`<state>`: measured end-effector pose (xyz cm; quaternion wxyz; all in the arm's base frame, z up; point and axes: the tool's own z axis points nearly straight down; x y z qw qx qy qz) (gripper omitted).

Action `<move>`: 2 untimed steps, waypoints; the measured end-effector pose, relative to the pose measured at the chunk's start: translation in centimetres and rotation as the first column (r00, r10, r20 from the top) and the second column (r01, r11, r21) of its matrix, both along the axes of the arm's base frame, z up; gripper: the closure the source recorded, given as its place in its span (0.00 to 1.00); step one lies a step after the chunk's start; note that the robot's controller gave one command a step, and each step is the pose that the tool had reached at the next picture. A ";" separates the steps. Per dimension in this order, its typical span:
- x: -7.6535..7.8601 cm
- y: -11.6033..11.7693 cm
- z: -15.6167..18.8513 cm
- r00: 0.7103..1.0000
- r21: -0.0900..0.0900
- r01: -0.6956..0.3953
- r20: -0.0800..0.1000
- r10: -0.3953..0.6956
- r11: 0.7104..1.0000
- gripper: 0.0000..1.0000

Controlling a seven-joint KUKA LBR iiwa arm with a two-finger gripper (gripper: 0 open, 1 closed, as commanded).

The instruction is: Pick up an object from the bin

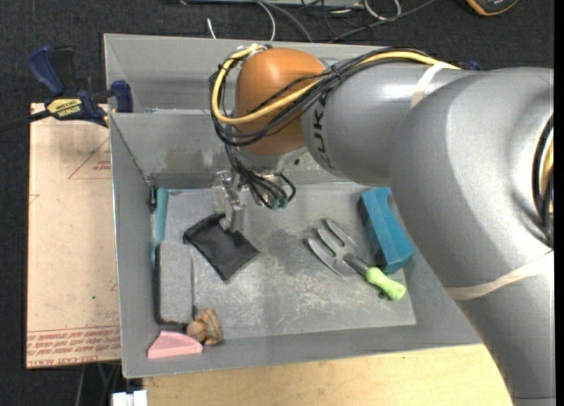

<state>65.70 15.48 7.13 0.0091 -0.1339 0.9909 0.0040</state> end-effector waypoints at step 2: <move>0.0 -0.2 3.0 1.000 0.004 0.025 0.005 -0.025 1.000 1.00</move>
Offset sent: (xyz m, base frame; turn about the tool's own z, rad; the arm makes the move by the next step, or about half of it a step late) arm -0.0009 -0.0031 0.0282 0.0256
